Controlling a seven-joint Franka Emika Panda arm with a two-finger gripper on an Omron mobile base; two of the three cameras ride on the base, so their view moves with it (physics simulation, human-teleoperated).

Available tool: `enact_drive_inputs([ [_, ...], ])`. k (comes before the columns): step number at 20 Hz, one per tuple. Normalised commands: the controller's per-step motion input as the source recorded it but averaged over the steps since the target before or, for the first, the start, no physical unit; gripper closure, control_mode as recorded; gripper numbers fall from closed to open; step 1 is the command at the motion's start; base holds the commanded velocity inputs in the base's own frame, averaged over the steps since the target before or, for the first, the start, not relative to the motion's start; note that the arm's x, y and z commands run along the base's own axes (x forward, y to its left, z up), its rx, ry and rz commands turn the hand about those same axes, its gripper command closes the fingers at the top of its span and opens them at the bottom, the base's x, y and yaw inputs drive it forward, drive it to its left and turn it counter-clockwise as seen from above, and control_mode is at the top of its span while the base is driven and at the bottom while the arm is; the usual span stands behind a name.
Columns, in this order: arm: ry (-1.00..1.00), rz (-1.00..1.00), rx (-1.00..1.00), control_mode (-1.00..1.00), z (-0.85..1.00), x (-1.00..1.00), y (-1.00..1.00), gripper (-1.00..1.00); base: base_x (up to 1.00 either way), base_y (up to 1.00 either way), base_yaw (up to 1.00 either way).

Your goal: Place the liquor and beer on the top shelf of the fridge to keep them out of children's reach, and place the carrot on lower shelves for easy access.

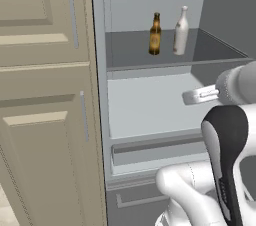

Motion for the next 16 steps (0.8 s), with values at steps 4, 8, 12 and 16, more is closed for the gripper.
enact_drive_inputs([
  [4,0.11,0.00,0.00,-1.00,-0.25,-0.45,0.00,-1.00,0.00,0.00,0.00],
  [8,0.10,0.00,0.00,-1.00,-0.19,-0.41,0.00,-1.00,0.00,0.00,0.00],
  [12,0.05,0.00,0.00,1.00,-0.08,-0.20,0.00,-1.00,-0.26,0.00,0.00],
  [16,0.00,0.00,0.00,1.00,0.00,0.00,0.00,-1.00,-0.89,0.00,0.00],
])
